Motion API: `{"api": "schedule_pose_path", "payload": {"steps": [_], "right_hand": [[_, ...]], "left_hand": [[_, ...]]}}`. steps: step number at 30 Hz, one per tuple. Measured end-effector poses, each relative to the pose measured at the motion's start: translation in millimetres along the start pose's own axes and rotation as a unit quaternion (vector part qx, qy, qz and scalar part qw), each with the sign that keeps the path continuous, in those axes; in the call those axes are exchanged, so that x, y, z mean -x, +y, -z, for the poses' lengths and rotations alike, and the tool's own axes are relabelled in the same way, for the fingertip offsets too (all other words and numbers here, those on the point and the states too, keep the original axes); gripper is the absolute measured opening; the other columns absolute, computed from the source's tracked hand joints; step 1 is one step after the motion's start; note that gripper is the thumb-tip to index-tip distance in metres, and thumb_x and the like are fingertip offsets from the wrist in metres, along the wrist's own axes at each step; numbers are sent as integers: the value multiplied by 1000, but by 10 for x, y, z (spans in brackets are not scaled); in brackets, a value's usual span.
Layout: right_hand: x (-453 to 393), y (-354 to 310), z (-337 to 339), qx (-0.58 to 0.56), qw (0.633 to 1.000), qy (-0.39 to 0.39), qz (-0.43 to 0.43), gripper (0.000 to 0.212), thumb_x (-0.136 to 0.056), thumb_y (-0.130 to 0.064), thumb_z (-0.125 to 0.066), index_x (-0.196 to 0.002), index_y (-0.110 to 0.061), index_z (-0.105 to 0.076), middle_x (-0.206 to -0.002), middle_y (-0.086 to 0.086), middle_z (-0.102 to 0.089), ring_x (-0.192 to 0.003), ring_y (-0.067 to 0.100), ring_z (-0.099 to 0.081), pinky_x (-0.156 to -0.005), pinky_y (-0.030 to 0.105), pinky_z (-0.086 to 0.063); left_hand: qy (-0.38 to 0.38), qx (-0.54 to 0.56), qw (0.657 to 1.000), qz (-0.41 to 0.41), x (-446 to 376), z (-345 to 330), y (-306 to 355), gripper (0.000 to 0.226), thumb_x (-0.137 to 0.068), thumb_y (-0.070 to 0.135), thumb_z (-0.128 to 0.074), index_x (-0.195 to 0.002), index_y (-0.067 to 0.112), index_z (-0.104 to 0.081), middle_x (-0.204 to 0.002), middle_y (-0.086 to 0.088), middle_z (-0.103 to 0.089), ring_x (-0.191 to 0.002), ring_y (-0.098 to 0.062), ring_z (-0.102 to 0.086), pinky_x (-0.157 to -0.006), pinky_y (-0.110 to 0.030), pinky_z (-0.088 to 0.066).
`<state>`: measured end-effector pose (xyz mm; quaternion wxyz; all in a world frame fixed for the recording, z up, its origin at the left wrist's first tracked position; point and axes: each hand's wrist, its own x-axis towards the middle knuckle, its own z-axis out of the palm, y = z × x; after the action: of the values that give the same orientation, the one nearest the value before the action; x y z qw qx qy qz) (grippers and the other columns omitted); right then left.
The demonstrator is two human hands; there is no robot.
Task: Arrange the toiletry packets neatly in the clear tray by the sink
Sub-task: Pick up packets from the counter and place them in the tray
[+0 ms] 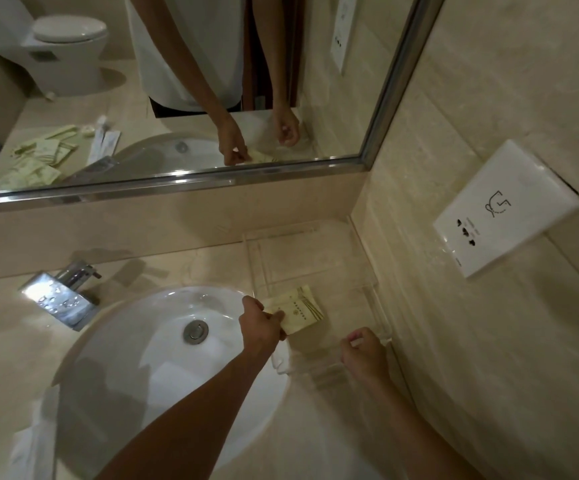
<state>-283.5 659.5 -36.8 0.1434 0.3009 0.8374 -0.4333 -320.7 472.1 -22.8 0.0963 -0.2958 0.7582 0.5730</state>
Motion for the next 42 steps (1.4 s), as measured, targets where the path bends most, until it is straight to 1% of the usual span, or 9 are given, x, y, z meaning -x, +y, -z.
{"api": "schedule_pose_path", "payload": {"steps": [6,11,17,20,23,27,32,37,42], "right_hand": [[-20,54,-23,20,1000,2,-1,8,-79,-20,-61,-86,-20,-57,-77,8,-71,-70,25,-67,-57,27,-45],[-37,20,-11,22,1000,10,13,6,-81,-17,-61,-86,-18,-58,-73,8,-71,-67,22,-65,-52,23,-41],[-17,-59,-32,13,999,6,31,4,-82,-14,-61,-85,-17,-59,-73,10,-71,-63,22,-65,-49,23,-42],[-13,-81,-48,12,999,2,32,6,-82,-15,-62,-82,-20,-58,-73,8,-70,-68,24,-67,-56,27,-49],[-20,-90,-49,7,1000,0,31,14,-82,-19,-65,-75,-25,-55,-71,4,-69,-67,24,-68,-62,32,-54],[-45,-86,-12,6,999,-1,34,14,-82,-23,-68,-75,-24,-55,-71,6,-69,-65,24,-68,-58,30,-52],[-80,-46,52,15,999,2,35,13,-80,-19,-64,-72,-25,-55,-67,6,-70,-62,25,-67,-60,34,-54],[-51,-18,98,15,999,7,33,14,-81,-16,-61,-72,-24,-55,-67,7,-70,-60,24,-65,-56,28,-49],[-16,-1,77,26,999,-4,38,14,-81,-15,-61,-72,-24,-55,-67,6,-69,-60,21,-64,-54,26,-48]], "left_hand": [[67,-35,997,18,-99,-3,-71,33,-78,14,-71,-81,15,-38,-82,-15,-64,-66,-35,-67,-60,-48,-59],[83,17,996,2,-34,-33,-19,31,-84,7,-68,-80,10,-37,-81,-20,-63,-46,-26,-67,-33,-21,-45],[88,-50,987,-126,54,-32,-148,27,-85,6,-57,-77,18,-35,-76,-6,-49,-63,-25,-61,-48,-28,-49],[8,-249,931,-267,85,-66,-201,16,-85,16,-60,-91,17,-44,-93,2,-51,-76,-12,-53,-59,-28,-50],[-38,-439,802,-404,47,-151,-212,28,-81,17,-65,-107,11,-57,-102,-5,-63,-84,-23,-62,-68,-35,-54],[-48,-581,697,-418,-7,-227,-185,47,-56,18,-86,-97,15,-63,-89,-3,-68,-67,-22,-66,-59,-33,-51],[-39,-610,678,-408,-80,-201,-126,44,-55,17,-87,-93,12,-66,-82,-2,-70,-46,-20,-64,-43,-28,-44],[-45,-626,675,-387,-97,-131,-95,36,-90,9,-55,-125,6,-49,-99,-9,-71,-79,-32,-70,-56,-32,-39],[-61,-627,689,-357,-100,-90,-67,24,-89,9,-55,-113,9,-56,-88,-7,-74,-75,-31,-71,-55,-30,-40]]}}
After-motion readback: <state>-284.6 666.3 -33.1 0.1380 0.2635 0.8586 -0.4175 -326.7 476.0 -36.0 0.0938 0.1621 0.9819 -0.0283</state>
